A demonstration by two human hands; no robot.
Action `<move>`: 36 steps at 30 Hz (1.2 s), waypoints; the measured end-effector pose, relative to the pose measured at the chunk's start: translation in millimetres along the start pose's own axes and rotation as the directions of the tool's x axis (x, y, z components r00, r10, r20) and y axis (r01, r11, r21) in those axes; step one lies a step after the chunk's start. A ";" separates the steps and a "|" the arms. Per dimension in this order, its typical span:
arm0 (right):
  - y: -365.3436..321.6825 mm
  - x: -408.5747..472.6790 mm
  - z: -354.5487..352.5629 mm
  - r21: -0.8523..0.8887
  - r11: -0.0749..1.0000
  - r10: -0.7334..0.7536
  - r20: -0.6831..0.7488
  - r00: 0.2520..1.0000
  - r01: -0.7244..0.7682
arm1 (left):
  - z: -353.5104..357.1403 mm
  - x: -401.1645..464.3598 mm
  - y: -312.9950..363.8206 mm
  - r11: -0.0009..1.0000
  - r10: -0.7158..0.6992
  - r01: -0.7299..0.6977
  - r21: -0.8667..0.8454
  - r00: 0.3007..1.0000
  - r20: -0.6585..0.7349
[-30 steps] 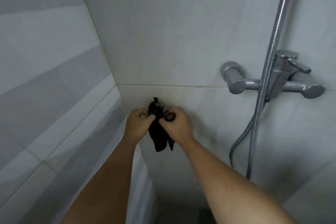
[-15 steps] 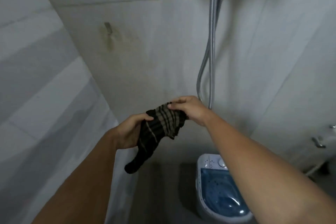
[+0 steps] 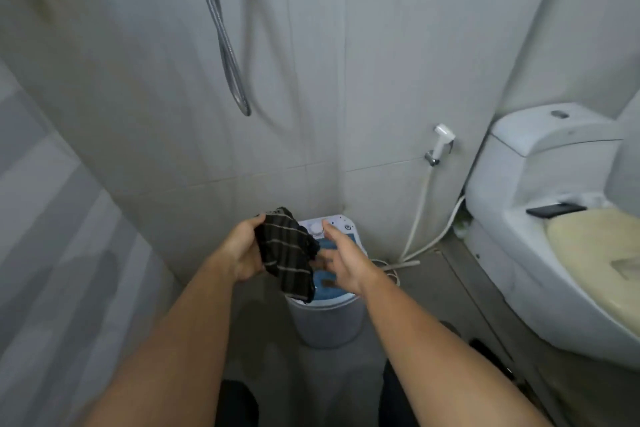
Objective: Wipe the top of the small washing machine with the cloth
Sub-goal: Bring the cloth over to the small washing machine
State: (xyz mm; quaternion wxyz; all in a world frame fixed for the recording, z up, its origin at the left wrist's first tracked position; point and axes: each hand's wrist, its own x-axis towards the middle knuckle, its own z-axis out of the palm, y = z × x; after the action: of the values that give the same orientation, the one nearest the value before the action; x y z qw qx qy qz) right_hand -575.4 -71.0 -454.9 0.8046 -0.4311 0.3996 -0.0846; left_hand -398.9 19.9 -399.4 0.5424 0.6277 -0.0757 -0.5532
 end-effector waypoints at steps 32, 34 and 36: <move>-36.9 -81.8 -21.7 -0.518 0.843 -0.169 0.004 0.986 0.147 | 29.0 -76.4 -40.6 0.684 0.532 -0.430 0.589 0.847 0.001; -36.1 -79.3 -22.3 -0.372 0.924 -0.089 0.031 0.996 0.094 | 27.1 -77.6 -46.3 0.689 0.524 -0.515 0.509 0.840 0.141; -37.2 -79.4 -22.3 -0.291 0.954 -0.065 0.056 0.996 0.078 | 27.2 -75.5 -51.7 0.628 0.497 -0.560 0.540 0.823 0.275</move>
State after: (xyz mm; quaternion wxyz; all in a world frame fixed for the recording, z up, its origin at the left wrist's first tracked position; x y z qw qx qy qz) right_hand -636.6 -69.7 -388.2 0.7373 -0.5615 0.3732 -0.0436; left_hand -474.6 76.8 -387.2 0.4488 0.6872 -0.4542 -0.3465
